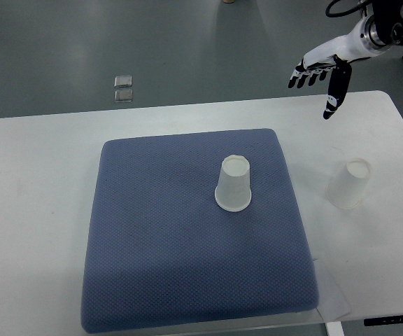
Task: Stack paper cups
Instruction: 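Move the right hand over the white cup beside the pad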
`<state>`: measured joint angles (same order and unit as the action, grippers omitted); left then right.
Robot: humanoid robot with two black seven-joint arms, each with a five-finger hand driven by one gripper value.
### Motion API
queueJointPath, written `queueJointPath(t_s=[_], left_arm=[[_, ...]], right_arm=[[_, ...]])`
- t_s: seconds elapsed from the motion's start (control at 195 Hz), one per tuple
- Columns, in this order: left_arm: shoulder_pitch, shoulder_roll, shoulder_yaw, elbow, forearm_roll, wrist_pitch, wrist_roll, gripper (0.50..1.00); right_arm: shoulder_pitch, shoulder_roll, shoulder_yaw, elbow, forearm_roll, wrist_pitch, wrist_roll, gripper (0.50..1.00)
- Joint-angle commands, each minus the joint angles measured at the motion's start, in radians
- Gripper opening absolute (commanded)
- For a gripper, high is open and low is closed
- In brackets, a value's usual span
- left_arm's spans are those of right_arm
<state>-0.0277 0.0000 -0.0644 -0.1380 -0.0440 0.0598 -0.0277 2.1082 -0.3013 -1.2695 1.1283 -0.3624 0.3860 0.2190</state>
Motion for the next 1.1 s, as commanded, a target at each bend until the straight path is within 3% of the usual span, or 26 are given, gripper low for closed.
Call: queueJointPath(t_s=[0.0, 0.133, 0.323, 0.651, 1.097], left_arm=[[0.000, 0.000, 0.000, 0.000, -0.001, 0.000, 0.000, 1.000], [0.000, 0.000, 0.001, 0.000, -0.001, 0.000, 0.000, 1.000], [0.000, 0.000, 0.000, 0.000, -0.001, 0.000, 0.000, 1.000], [0.000, 0.000, 0.001, 0.000, 0.001, 0.000, 0.000, 1.000], [0.000, 0.000, 0.001, 0.000, -0.001, 0.000, 0.000, 1.000]], right_arm=[[0.107, 0.010, -0.048, 0.071, -0.059, 0.083, -0.020, 0.913], [0.228, 0.002, -0.053, 0.122, -0.084, 0.225, -0.020, 0.913], [0.366, -0.004, -0.037, 0.174, -0.086, 0.225, -0.010, 0.913], [0.484, -0.024, -0.083, 0.277, -0.086, 0.225, -0.010, 0.913], [0.417, -0.032, -0.100, 0.295, -0.087, 0.225, -0.020, 0.911]])
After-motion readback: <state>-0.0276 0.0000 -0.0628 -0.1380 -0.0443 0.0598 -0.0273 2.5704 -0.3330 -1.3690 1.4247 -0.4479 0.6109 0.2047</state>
